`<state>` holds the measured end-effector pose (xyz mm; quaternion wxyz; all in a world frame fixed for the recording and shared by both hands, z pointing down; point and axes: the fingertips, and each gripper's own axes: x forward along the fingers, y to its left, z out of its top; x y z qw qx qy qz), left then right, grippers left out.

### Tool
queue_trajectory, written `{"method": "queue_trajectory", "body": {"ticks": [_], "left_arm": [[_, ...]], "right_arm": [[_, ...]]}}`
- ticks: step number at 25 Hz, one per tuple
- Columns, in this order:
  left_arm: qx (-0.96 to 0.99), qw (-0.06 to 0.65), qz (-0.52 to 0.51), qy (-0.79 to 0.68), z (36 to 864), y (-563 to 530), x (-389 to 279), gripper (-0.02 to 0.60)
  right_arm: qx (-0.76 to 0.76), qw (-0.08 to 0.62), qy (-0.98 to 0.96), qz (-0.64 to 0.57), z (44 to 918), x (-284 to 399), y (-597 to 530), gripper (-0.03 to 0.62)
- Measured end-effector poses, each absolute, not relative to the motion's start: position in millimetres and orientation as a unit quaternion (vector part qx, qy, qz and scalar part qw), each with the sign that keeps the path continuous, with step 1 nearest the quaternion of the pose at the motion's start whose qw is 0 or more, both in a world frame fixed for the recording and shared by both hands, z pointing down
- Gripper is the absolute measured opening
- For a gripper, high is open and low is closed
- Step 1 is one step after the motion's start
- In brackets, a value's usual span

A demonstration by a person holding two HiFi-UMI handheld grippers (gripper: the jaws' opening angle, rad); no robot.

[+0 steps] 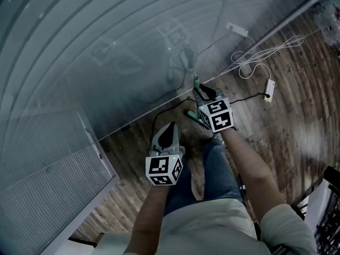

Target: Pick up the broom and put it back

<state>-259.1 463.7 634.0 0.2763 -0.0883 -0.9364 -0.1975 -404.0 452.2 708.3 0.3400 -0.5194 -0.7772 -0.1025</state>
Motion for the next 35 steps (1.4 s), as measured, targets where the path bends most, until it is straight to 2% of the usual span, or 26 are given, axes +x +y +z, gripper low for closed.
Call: {"method": "queue_trajectory", "body": {"ticks": [11, 14, 35], "left_arm": [[-0.089, 0.279, -0.204, -0.934, 638, 465, -256, 0.003], [-0.089, 0.277, -0.204, -0.935, 638, 465, -255, 0.003], [-0.082, 0.276, -0.203, -0.936, 630, 457, -250, 0.003]], "right_arm": [[-0.52, 0.345, -0.775, -0.099, 715, -404, 456, 0.099], [-0.524, 0.345, -0.772, -0.099, 716, -402, 458, 0.124], [-0.519, 0.35, -0.773, -0.101, 709, -393, 441, 0.166]]}}
